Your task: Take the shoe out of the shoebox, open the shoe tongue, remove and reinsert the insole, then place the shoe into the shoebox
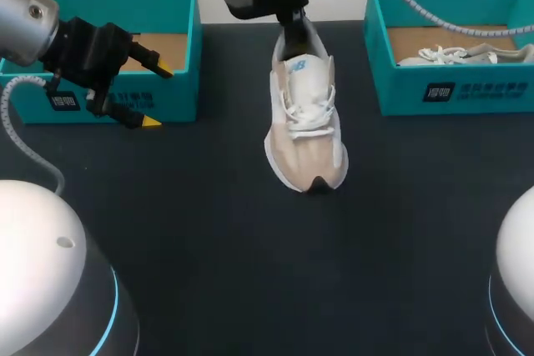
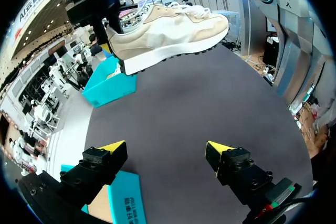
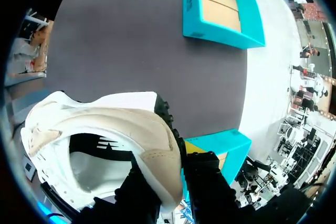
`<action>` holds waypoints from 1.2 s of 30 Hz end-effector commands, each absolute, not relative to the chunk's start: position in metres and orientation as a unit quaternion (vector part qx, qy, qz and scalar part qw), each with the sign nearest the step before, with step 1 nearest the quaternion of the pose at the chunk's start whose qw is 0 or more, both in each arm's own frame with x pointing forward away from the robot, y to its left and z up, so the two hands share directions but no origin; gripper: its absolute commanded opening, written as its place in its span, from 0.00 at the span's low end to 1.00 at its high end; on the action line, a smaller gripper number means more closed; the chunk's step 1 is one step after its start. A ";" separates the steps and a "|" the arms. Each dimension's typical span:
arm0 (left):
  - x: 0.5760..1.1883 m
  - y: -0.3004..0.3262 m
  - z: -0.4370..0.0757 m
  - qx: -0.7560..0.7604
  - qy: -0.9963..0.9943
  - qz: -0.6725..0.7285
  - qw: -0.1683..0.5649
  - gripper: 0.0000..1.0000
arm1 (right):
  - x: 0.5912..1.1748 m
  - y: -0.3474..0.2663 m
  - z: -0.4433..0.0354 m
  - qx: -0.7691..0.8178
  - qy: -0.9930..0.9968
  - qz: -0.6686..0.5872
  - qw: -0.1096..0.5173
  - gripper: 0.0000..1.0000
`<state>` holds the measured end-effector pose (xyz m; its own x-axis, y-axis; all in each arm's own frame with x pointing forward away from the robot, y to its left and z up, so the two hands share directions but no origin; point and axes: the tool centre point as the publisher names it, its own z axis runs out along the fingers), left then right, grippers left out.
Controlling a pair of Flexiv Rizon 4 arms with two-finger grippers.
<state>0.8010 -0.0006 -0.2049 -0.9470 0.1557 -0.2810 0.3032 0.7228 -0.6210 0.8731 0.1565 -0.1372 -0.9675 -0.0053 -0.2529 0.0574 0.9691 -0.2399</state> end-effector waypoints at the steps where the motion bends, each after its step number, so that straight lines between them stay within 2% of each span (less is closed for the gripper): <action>1: 0.800 0.000 -0.205 0.125 0.923 -0.350 0.105 1.00 | 0.873 0.158 -0.136 0.014 0.984 -0.125 0.126 0.00; 8: 0.800 0.000 -0.205 0.125 0.923 -0.350 0.105 1.00 | 0.883 0.149 -0.136 0.004 0.985 -0.125 0.123 0.00; 17: 0.800 0.000 -0.205 0.125 0.923 -0.350 0.105 1.00 | 0.938 0.049 -0.119 0.002 0.983 -0.130 0.127 0.00; 28: 0.800 0.000 -0.205 0.125 0.923 -0.350 0.105 1.00 | 1.016 -0.071 -0.133 0.013 0.982 -0.148 0.119 0.00; 36: 0.800 0.000 -0.205 0.125 0.923 -0.350 0.105 1.00 | 1.028 -0.087 -0.138 0.018 0.983 -0.136 0.123 0.00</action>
